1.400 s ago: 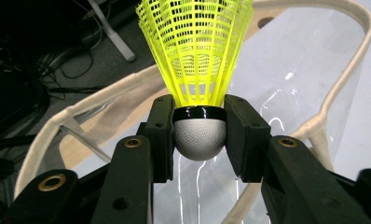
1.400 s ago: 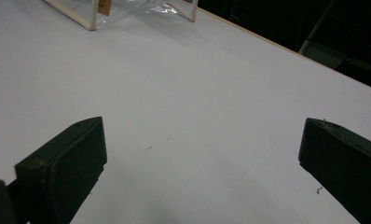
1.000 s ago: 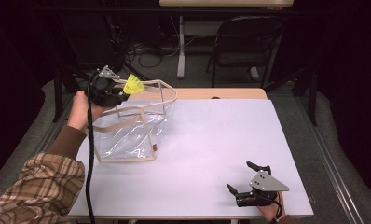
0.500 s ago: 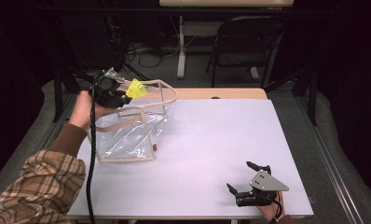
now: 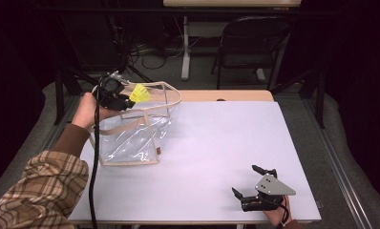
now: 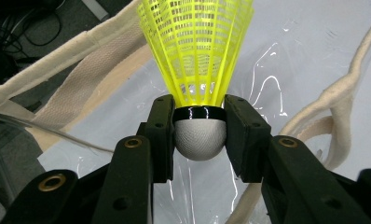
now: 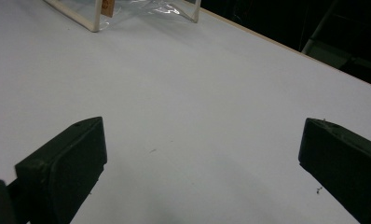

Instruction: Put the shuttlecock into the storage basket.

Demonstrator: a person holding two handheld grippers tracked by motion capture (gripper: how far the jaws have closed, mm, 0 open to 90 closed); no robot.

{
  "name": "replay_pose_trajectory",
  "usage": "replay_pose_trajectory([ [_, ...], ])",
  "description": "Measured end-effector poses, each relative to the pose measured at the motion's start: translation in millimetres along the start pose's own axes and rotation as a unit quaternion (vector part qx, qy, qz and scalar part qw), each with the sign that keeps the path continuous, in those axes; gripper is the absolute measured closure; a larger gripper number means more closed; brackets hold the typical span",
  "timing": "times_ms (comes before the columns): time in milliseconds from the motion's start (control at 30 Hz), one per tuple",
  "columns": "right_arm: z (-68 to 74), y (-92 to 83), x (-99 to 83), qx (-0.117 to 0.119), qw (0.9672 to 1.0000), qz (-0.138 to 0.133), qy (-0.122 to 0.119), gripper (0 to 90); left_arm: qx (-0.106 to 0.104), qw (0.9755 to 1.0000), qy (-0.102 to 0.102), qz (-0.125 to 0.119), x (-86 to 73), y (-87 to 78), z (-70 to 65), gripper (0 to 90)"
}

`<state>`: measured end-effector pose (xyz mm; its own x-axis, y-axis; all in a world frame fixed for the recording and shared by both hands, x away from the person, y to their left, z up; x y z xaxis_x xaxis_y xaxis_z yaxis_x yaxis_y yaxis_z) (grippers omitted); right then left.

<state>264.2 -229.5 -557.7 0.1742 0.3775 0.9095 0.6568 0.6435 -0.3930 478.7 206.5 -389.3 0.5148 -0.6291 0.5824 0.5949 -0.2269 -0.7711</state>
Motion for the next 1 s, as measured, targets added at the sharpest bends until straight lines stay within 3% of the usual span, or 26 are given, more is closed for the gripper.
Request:
replay_pose_trajectory([
  [333,1.2,0.5,-0.1,0.003,1.0000,0.003,0.000,0.6,-0.007,0.9998,0.008,0.019,0.3,4.2,-1.6,64.9],
  [1000,1.2,1.7,-0.6,0.007,1.0000,0.005,-0.002,0.6,-0.011,0.9989,0.004,0.046,-1.2,12.3,1.0,64.5],
])
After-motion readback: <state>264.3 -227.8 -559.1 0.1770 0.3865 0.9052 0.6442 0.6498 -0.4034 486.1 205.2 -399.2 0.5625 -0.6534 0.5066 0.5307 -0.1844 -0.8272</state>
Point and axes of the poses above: each handheld gripper's, and its own axes: y roughly forward along the jaws, x roughly out of its top, z roughly to its left, the point moved 3 cm from there along y, roughly forward along the jaws, and after that the axes turned 7 degrees about x, right-handed, at the moved point
